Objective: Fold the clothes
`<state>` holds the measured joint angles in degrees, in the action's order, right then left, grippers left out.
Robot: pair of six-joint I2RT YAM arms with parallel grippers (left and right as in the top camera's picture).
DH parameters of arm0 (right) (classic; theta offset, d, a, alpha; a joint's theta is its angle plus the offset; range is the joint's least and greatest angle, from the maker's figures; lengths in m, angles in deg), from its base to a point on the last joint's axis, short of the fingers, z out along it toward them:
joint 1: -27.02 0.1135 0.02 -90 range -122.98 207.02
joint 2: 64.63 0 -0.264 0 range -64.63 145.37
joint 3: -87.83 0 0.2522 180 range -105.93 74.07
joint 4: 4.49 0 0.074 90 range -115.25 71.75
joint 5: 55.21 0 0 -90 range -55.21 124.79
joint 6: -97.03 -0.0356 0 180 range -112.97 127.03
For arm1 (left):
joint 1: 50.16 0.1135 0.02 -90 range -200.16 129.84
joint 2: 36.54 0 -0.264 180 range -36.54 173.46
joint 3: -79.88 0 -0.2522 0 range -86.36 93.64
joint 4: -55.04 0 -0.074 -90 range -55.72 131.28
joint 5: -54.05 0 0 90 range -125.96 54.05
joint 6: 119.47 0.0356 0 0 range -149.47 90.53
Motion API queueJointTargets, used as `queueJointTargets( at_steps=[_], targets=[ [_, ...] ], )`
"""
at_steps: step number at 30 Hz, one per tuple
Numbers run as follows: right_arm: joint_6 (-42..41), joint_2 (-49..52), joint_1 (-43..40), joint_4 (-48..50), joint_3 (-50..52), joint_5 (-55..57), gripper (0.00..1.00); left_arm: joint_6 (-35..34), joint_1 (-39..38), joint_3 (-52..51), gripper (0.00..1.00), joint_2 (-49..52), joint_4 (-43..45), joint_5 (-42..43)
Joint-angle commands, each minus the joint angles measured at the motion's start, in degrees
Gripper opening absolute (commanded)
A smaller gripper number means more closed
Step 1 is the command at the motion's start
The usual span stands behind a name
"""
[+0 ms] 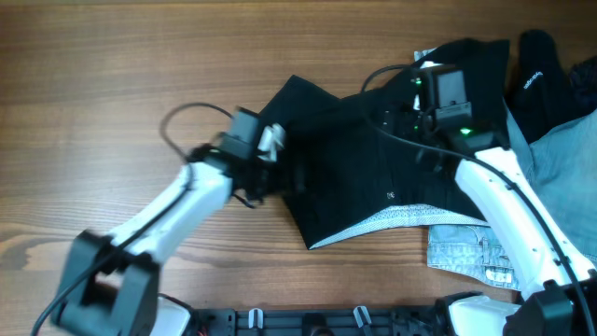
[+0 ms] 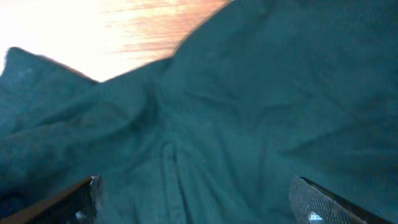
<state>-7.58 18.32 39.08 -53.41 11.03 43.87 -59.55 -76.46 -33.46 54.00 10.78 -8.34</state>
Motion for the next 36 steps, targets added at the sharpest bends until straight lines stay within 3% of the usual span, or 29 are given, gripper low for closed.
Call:
queueJointTargets(
  at_steps=[1,4,5,6,7,8,11,13,15,17,18,20,22,27,29,31,36],
  targets=[
    [1.1,-1.3,-2.7,-1.7,-0.5,-0.1,1.0,-19.1,-9.4,0.7,0.98,6.6,0.0,1.5],
    [1.1,-1.3,-3.0,-2.8,-0.5,-0.1,1.0,-24.9,-15.1,0.7,0.95,10.3,-0.2,1.5],
    [1.1,-1.3,-3.0,-3.0,-0.5,-0.1,1.0,-26.0,-16.1,0.7,0.88,10.8,-0.3,1.5],
    [1.1,-1.3,-3.0,-3.3,-0.5,-0.1,1.0,-25.9,-16.3,0.7,0.62,10.9,-0.3,1.4],
    [1.0,-1.3,-3.0,-3.6,-0.5,-0.1,1.0,-25.8,-15.9,0.7,0.24,10.9,0.1,0.8],
    [0.9,-1.3,-3.0,-3.8,-0.5,-0.1,1.0,-25.6,-15.2,0.7,0.04,10.9,0.0,0.0],
    [-0.3,-1.3,-3.0,-5.0,-0.5,-0.1,0.99,-19.7,-7.2,2.0,0.04,10.1,-5.0,-0.2],
    [-0.6,-1.3,-3.0,-5.0,-0.5,-0.4,0.98,-4.9,6.6,10.7,0.04,8.6,-17.5,-1.0],
    [-0.6,-1.3,-3.0,-5.0,-0.5,-3.6,0.97,7.5,20.0,28.0,0.04,8.5,-30.3,-10.9],
    [-1.2,-1.3,-3.0,-5.2,-0.5,-4.7,0.97,10.3,29.0,42.5,0.04,8.5,-36.9,-19.3],
    [-2.8,-1.3,-3.0,-5.6,-0.5,-4.7,0.96,10.2,36.1,53.2,0.04,8.5,-41.7,-18.0],
    [-4.3,-1.2,-3.0,-5.4,-0.5,-5.9,0.94,10.2,42.2,61.7,0.04,8.5,-45.0,-12.0],
    [-4.0,-0.7,-3.0,-5.3,-0.5,-9.9,0.93,10.2,44.7,63.6,0.04,8.3,-47.7,-10.6],
    [-1.1,1.3,-3.0,-5.4,-0.4,-15.2,0.92,10.4,44.2,63.3,0.04,10.5,-51.9,-16.2],
    [4.2,3.2,-2.8,-4.8,-0.4,-24.2,0.89,10.4,44.0,63.3,0.04,10.5,-51.4,-16.2],
    [4.1,6.4,-1.0,-3.7,-0.4,-30.9,0.88,10.4,44.1,63.3,0.04,10.5,-51.0,-17.5],
    [-4.0,19.5,9.2,14.3,-0.4,-37.7,0.88,10.4,44.1,63.3,0.04,10.5,-51.0,-18.6]
  ],
)
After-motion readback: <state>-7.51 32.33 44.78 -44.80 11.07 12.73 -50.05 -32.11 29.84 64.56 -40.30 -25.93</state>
